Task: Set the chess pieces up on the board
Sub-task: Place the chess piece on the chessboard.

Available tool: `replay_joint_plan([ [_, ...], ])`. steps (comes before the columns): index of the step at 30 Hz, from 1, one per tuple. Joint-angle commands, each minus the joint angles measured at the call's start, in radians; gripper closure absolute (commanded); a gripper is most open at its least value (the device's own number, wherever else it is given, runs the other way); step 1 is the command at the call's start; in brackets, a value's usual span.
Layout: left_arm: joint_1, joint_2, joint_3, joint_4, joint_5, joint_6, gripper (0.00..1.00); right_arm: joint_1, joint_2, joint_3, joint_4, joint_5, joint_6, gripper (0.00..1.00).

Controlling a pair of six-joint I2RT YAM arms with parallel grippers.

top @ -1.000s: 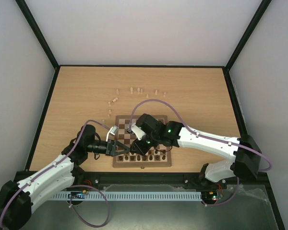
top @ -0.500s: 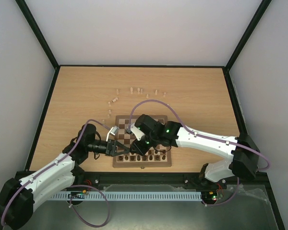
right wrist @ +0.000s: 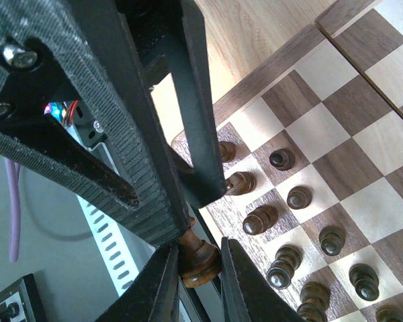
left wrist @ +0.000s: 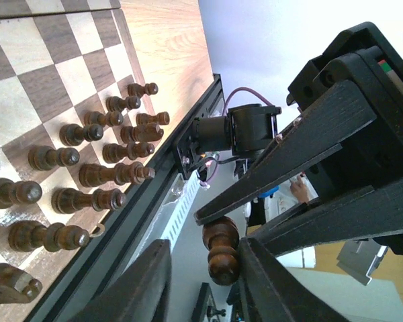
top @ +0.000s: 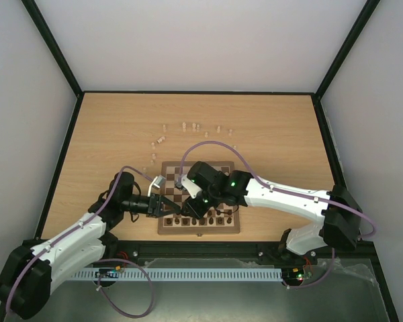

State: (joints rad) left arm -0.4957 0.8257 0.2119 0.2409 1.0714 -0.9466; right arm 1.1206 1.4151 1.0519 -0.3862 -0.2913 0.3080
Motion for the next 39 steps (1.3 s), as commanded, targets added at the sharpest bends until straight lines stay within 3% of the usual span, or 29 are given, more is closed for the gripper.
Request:
replay_joint_plan([
  [1,0.012,0.008,-0.009,0.0,0.001,0.017,0.67,0.012,0.011,-0.002,-0.014,-0.033,-0.02,0.89],
  [20,0.014,-0.003,-0.008,-0.055,0.007,0.054,0.83,0.013,0.031,0.022,0.001,-0.005,-0.02,0.9],
  [26,0.014,-0.008,-0.008,-0.057,0.011,0.05,0.82,0.013,0.033,0.033,0.01,0.008,-0.014,0.9],
  [32,0.014,-0.014,-0.008,-0.064,0.012,0.049,0.69,0.013,0.036,0.049,0.008,0.018,-0.012,0.9],
  [39,0.014,-0.026,-0.006,-0.07,0.014,0.047,0.76,0.013,0.044,0.05,0.01,0.011,-0.009,0.9],
])
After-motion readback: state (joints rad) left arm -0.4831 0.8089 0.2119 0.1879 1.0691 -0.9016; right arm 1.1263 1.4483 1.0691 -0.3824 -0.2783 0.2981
